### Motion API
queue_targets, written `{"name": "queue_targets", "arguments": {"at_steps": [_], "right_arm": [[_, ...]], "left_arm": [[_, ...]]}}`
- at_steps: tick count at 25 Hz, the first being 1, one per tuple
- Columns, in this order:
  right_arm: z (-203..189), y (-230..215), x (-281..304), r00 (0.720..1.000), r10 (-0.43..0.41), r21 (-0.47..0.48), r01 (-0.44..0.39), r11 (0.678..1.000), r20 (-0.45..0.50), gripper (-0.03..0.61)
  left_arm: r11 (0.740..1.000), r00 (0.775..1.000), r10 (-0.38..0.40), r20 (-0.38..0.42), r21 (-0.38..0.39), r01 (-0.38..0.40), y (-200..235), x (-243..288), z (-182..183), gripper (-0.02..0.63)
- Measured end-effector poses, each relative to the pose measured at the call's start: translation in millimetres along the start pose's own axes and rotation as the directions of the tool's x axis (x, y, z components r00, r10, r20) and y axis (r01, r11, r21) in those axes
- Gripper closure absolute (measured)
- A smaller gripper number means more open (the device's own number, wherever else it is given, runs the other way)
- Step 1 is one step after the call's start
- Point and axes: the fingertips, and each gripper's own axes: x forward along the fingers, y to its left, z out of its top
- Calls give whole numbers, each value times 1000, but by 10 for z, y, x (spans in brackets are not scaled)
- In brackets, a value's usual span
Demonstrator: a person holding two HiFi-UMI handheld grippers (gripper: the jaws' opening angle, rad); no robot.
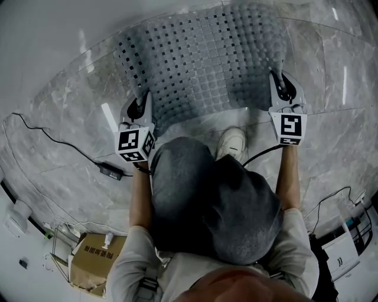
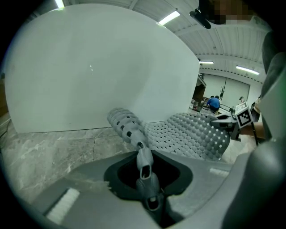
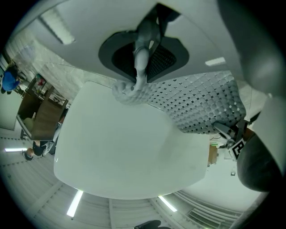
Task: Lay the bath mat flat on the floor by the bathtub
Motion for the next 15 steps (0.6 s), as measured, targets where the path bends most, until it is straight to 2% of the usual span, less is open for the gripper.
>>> {"name": "queue_targets", "arguments": {"at_steps": [15], "right_arm": [[-213,-83,190,999,-14,-12,13,1000,-51,505]], "left_arm": [[999,999,35,-38,-13,-35,166,169,-110,550]]}}
